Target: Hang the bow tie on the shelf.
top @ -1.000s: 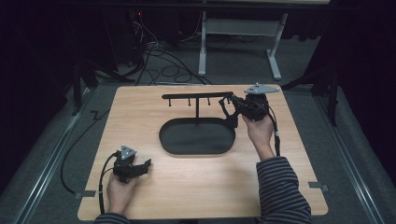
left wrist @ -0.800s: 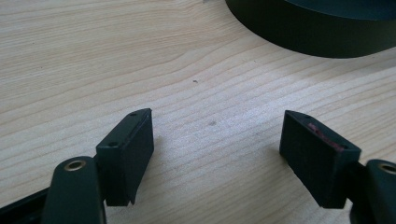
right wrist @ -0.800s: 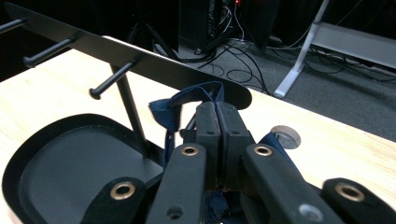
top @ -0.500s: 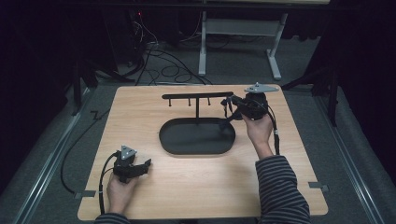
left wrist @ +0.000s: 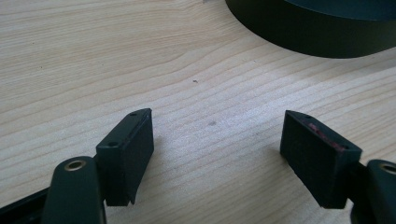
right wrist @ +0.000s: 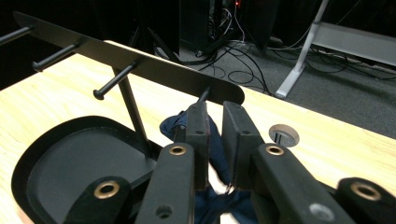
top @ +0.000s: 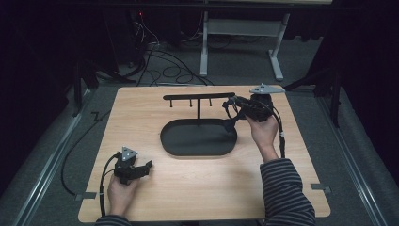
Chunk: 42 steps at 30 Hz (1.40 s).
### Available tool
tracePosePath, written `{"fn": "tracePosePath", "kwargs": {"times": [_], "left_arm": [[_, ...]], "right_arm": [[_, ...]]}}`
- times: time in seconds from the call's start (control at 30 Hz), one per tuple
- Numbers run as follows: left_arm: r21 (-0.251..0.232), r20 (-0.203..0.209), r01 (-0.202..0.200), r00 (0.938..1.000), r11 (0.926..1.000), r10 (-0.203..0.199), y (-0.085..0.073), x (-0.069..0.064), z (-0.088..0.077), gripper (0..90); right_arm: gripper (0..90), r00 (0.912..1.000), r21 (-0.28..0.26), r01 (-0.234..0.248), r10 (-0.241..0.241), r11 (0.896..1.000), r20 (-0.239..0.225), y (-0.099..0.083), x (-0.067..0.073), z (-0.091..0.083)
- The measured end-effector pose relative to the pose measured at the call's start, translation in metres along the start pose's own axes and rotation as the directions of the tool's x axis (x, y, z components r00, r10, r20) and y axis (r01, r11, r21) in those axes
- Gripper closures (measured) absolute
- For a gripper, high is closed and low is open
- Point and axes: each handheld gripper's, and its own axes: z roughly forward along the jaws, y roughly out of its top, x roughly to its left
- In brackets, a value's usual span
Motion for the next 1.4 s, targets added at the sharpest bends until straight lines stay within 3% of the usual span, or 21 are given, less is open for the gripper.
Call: {"fn": "tracePosePath", "kwargs": {"times": [0.27, 0.6, 0.73, 1.0, 1.4], "left_arm": [[0.000, -0.002, -0.003, 1.0000, 1.0000, 0.003, 0.000, 0.000, 0.000, 26.0], [0.000, -0.004, -0.004, 1.0000, 1.0000, 0.004, 0.000, -0.001, 0.000, 26.0], [0.000, -0.004, -0.004, 1.0000, 1.0000, 0.004, 0.000, -0.001, 0.000, 26.0], [0.000, -0.002, -0.003, 1.0000, 1.0000, 0.003, 0.000, 0.000, 0.000, 26.0], [0.000, -0.004, -0.005, 1.0000, 1.0000, 0.005, 0.000, -0.001, 0.000, 25.9]], "right_arm": [[77.4, 1.0000, -0.022, 0.004, -0.004, 1.000, 0.000, 0.001, 0.004, -0.012], [73.0, 0.9998, -0.037, -0.019, 0.019, 0.999, 0.004, -0.003, -0.005, -0.025], [67.4, 0.9994, -0.032, -0.034, 0.034, 0.999, -0.010, -0.004, -0.008, -0.029], [61.2, 0.9992, -0.040, -0.036, 0.035, 0.999, -0.016, -0.006, -0.007, -0.039], [60.0, 0.9989, -0.039, -0.046, 0.045, 0.998, -0.013, -0.016, -0.013, -0.052]]}}
